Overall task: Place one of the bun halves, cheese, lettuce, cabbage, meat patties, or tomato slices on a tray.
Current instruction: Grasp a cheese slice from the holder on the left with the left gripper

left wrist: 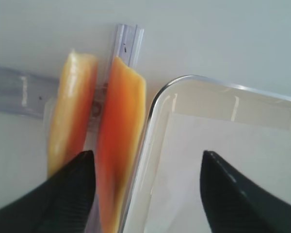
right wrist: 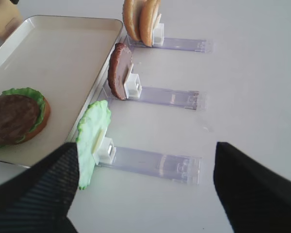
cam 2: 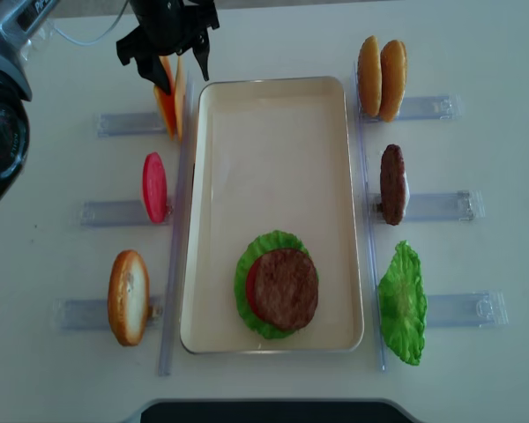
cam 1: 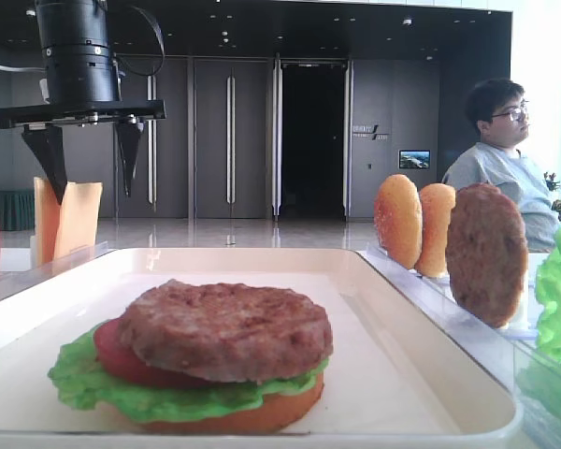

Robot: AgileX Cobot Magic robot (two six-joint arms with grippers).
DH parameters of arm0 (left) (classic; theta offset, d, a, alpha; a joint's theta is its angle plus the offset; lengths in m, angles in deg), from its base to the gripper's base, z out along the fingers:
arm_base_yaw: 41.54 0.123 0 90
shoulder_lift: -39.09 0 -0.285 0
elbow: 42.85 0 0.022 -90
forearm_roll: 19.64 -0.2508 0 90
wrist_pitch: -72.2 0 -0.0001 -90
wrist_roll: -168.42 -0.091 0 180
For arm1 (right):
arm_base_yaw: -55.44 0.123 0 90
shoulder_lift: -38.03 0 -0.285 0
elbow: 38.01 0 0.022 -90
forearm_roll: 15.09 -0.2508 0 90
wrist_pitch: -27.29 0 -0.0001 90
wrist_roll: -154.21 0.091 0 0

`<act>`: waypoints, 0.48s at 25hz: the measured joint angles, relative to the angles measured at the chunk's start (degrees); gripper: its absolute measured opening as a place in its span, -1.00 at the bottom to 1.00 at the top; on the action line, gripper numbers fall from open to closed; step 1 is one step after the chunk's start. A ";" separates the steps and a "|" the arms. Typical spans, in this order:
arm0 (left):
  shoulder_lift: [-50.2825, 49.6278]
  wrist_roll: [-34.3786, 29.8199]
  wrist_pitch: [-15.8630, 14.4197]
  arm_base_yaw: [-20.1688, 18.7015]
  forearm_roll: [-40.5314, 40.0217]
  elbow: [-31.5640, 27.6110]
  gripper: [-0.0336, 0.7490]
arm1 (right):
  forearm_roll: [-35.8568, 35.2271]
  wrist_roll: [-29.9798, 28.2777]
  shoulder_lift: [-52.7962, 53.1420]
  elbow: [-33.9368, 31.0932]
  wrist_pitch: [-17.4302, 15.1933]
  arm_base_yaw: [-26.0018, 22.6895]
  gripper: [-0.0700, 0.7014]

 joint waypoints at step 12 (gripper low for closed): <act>0.00 0.00 -0.19 0.00 -0.11 0.00 -0.33 | 0.00 0.00 0.00 0.00 0.00 0.00 0.59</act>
